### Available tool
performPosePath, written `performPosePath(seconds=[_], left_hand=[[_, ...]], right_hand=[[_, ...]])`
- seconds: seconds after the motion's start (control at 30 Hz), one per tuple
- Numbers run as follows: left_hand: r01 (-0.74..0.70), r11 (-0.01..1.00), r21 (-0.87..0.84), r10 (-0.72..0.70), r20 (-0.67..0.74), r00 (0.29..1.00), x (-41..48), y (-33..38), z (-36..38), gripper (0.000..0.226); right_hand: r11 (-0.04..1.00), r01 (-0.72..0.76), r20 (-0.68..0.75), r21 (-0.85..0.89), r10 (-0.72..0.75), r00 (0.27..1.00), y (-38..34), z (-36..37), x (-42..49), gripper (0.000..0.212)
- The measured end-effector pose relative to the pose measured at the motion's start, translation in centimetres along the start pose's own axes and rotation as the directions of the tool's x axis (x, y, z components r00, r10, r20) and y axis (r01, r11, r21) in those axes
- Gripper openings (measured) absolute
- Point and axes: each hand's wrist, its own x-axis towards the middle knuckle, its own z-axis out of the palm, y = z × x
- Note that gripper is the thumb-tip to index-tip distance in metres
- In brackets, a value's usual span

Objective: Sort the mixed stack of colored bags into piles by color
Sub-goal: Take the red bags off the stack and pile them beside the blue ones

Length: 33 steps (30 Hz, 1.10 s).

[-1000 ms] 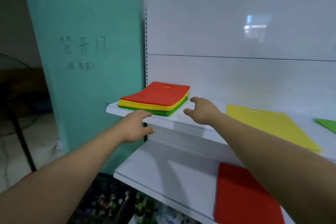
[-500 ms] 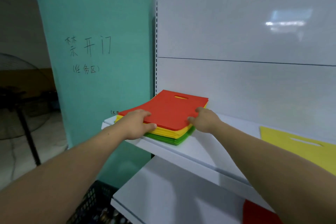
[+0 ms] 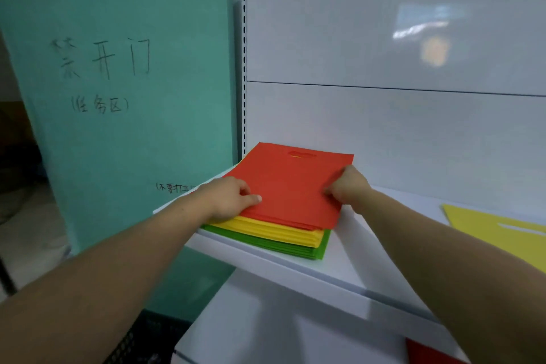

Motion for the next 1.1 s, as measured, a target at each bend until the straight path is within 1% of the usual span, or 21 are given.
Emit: performPosePath(seconds=[0.03, 0.07, 0.13, 0.2, 0.23, 0.3, 0.37, 0.43, 0.5, 0.57, 0.63, 0.7, 0.77, 0.8, 0.87, 0.93, 0.97, 1.1], left_hand=[[-0.021, 1.000, -0.002, 0.021, -0.002, 1.000, 0.3, -0.1, -0.1, 0.043], [-0.035, 0.999, -0.008, 0.035, -0.002, 0.999, 0.6, -0.2, 0.0, 0.045], [-0.038, 0.999, -0.035, 0.039, 0.019, 0.999, 1.1, -0.3, 0.1, 0.059], [-0.048, 0.997, -0.053, 0.051, 0.057, 0.997, 1.4, -0.2, 0.0, 0.071], [-0.055, 0.997, -0.061, 0.059, 0.074, 0.996, 1.6, -0.1, -0.1, 0.076], [-0.065, 0.990, -0.126, 0.076, 0.080, 0.994, 1.9, 0.0, -0.3, 0.085], [-0.086, 0.960, -0.265, 0.097, 0.027, 0.995, 2.4, -0.1, -0.5, 0.085], [-0.128, 0.894, -0.430, 0.111, -0.065, 0.992, 3.0, 0.0, -0.5, 0.082], [-0.162, 0.780, -0.604, 0.111, -0.121, 0.986, 3.4, 0.5, -0.5, 0.074], [-0.192, 0.655, -0.731, 0.136, -0.136, 0.981, 3.1, 1.6, -0.8, 0.061], [-0.224, 0.565, -0.794, 0.173, -0.151, 0.973, 2.5, 2.8, -0.8, 0.056], [-0.267, 0.489, -0.830, 0.226, -0.175, 0.958, 1.7, 4.0, -0.8, 0.061], [-0.323, 0.467, -0.823, 0.285, -0.206, 0.936, 0.5, 5.4, -0.5, 0.067], [-0.354, 0.469, -0.809, 0.316, -0.220, 0.923, -0.1, 6.3, -0.4, 0.065], [-0.400, 0.475, -0.784, 0.365, -0.238, 0.900, -1.4, 8.1, 0.1, 0.055], [-0.392, 0.474, -0.788, 0.370, -0.226, 0.901, -3.0, 10.2, 0.7, 0.045], [-0.390, 0.475, -0.789, 0.370, -0.223, 0.902, -3.9, 11.3, 1.1, 0.043], [-0.433, 0.504, -0.747, 0.413, -0.233, 0.881, -8.6, 16.4, 3.6, 0.056]], right_hand=[[0.999, -0.005, -0.018, -0.035, 0.004, 1.000, -0.1, -0.3, -0.2, 0.048], [0.997, 0.002, -0.045, -0.077, -0.006, 0.999, -0.2, -0.5, -0.5, 0.047], [0.990, 0.056, -0.120, -0.133, -0.072, 0.990, -0.2, -0.9, -1.1, 0.049], [0.985, 0.141, -0.216, -0.099, -0.160, 0.963, -0.3, -1.3, -1.9, 0.054], [0.977, 0.201, -0.275, -0.068, -0.212, 0.938, -0.4, -1.6, -2.4, 0.055], [0.944, 0.328, -0.405, -0.029, -0.311, 0.860, -0.5, -2.2, -3.4, 0.053], [0.907, 0.422, -0.525, -0.006, -0.362, 0.770, -0.7, -3.3, -4.5, 0.049], [0.886, 0.463, -0.610, 0.022, -0.355, 0.709, -0.9, -4.6, -5.7, 0.047], [0.881, 0.471, -0.667, 0.040, -0.328, 0.669, -1.1, -6.0, -7.1, 0.047], [0.873, 0.484, -0.713, 0.050, -0.309, 0.630, -1.0, -7.3, -8.5, 0.047], [0.874, 0.483, -0.740, 0.049, -0.293, 0.606, -0.4, -8.4, -10.0, 0.047], [0.884, 0.466, -0.754, 0.030, -0.286, 0.591, 0.6, -9.4, -11.3, 0.047], [0.903, 0.428, -0.763, 0.023, -0.261, 0.592, 1.6, -10.4, -12.7, 0.049], [0.911, 0.411, -0.767, 0.021, -0.249, 0.592, 2.2, -11.1, -13.5, 0.050], [0.922, 0.388, -0.777, 0.011, -0.236, 0.583, 3.5, -12.5, -15.1, 0.049], [0.934, 0.357, -0.790, 0.004, -0.216, 0.574, 5.1, -14.3, -16.8, 0.047], [0.940, 0.341, -0.795, -0.002, -0.208, 0.570, 6.1, -15.2, -17.8, 0.045], [0.963, 0.268, -0.791, -0.026, -0.184, 0.584, 10.9, -18.9, -22.1, 0.049]])
